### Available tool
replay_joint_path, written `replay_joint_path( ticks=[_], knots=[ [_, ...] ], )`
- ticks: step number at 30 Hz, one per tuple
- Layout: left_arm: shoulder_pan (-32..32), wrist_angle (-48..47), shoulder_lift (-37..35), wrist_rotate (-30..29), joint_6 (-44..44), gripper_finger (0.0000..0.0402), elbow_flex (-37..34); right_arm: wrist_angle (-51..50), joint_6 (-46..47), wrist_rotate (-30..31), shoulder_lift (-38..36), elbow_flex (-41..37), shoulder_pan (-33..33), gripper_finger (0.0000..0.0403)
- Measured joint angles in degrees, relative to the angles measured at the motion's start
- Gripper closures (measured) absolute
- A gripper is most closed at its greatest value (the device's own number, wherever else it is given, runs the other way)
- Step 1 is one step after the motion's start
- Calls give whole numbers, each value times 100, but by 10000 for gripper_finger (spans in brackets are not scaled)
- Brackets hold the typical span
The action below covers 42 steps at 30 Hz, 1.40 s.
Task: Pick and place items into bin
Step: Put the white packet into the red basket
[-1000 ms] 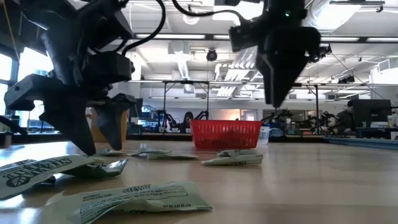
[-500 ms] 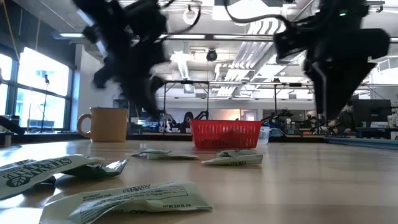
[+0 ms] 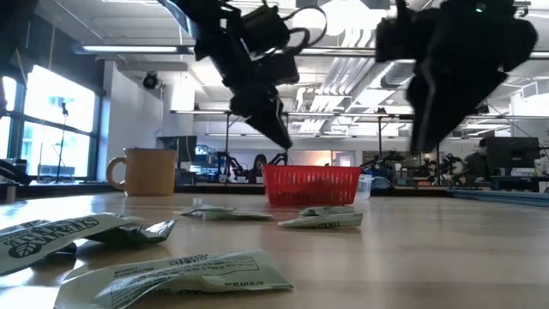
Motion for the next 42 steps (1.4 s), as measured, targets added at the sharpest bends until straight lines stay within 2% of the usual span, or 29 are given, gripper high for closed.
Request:
replay_joint_path(
  ticks=[4,6,8,11,20,29,33,37,42],
  knots=[
    [-69,-1338,-37,-89,-770,136,312,638,-1030,297,23,0,-134,18],
    [-92,-1989,-215,137,-1234,110,295,857,-1361,216,26,0,-304,18],
    [-243,-2135,-459,193,-1548,100,204,907,-1623,44,26,0,-493,18],
    [-538,-2369,-956,62,-1865,106,-127,905,-1952,-240,28,0,-755,18],
    [-1367,-2291,-2542,-606,-3380,171,-1083,1259,-3125,-1151,106,2,-1130,18],
    [-2119,-2204,-3971,-1118,-5309,195,-2599,1689,-3341,-1547,954,4,-1209,18],
    [-2406,-2208,-4286,-1133,-5901,195,-2942,1899,-3398,-1496,1198,4,-1209,18],
    [-2573,-2229,-4349,-1151,-6067,197,-3002,2317,-3311,-1438,1394,4,-1303,19],
    [-2591,-2215,-4352,-1157,-6061,197,-3004,2573,-3150,-1664,1728,29,-1446,53]
  ],
)
